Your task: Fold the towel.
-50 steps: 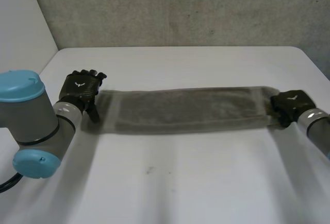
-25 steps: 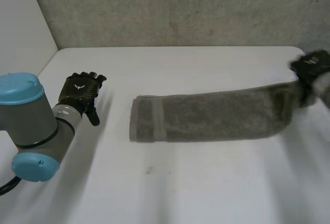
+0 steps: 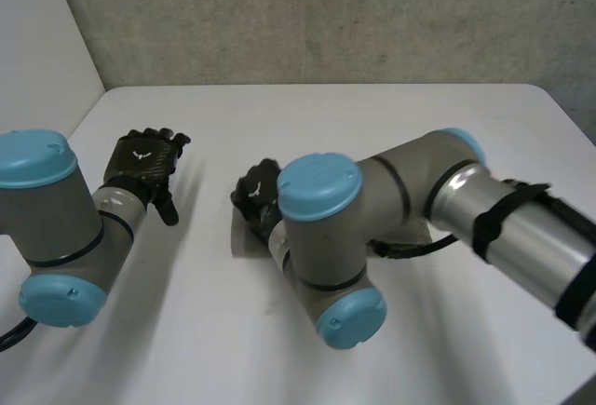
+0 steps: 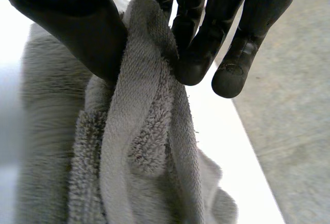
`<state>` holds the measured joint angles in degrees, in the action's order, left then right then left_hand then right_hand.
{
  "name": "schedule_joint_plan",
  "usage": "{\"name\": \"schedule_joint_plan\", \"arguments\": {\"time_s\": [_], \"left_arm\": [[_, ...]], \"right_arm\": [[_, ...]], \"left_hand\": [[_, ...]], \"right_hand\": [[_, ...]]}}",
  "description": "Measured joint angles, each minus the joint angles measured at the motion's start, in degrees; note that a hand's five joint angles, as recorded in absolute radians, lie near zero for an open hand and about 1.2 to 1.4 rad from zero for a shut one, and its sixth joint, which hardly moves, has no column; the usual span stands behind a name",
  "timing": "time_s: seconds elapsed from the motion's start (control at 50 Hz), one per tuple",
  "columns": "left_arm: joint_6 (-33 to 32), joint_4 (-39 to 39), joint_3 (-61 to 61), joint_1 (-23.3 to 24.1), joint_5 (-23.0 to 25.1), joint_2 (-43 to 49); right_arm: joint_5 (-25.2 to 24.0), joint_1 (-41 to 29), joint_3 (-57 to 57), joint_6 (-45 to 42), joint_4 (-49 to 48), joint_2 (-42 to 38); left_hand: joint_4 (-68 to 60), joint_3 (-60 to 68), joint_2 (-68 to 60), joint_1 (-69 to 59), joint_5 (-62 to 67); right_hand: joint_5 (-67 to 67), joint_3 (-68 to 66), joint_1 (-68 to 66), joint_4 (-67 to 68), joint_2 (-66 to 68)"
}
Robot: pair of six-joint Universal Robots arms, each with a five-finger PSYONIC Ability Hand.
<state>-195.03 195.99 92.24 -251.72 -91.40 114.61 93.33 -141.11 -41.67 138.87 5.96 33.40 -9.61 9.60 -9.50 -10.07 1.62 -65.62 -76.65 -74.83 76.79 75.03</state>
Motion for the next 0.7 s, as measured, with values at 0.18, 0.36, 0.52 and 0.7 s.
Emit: {"name": "schedule_joint_plan", "arguments": {"time_s": [0.18,0.36,0.52,0.7], "left_arm": [[0.0,0.0,-0.1,0.0,0.0,0.0],[0.1,0.0,-1.4,0.7,0.0,-0.1],[0.2,0.0,-3.1,5.1,0.1,0.0],[2.2,0.1,-6.0,14.9,2.4,1.0]], "right_arm": [[0.0,-0.3,6.6,-0.1,3.9,-4.7],[-7.3,1.6,2.4,2.0,8.2,1.6],[-8.2,9.6,-6.5,13.4,7.2,13.8],[-7.9,19.3,-19.9,20.3,6.1,23.7]], "left_hand": [[0.0,0.0,0.0,0.0,0.0],[0.0,0.0,0.0,0.0,0.0],[0.0,0.0,0.0,0.0,0.0],[-0.1,0.1,0.0,0.0,0.0]], "right_hand": [[0.0,0.0,0.0,0.0,0.0],[62.1,61.8,60.3,-61.6,-60.2],[62.1,62.6,61.4,-62.0,-60.3],[62.1,62.6,61.5,-62.0,-60.3]]}}
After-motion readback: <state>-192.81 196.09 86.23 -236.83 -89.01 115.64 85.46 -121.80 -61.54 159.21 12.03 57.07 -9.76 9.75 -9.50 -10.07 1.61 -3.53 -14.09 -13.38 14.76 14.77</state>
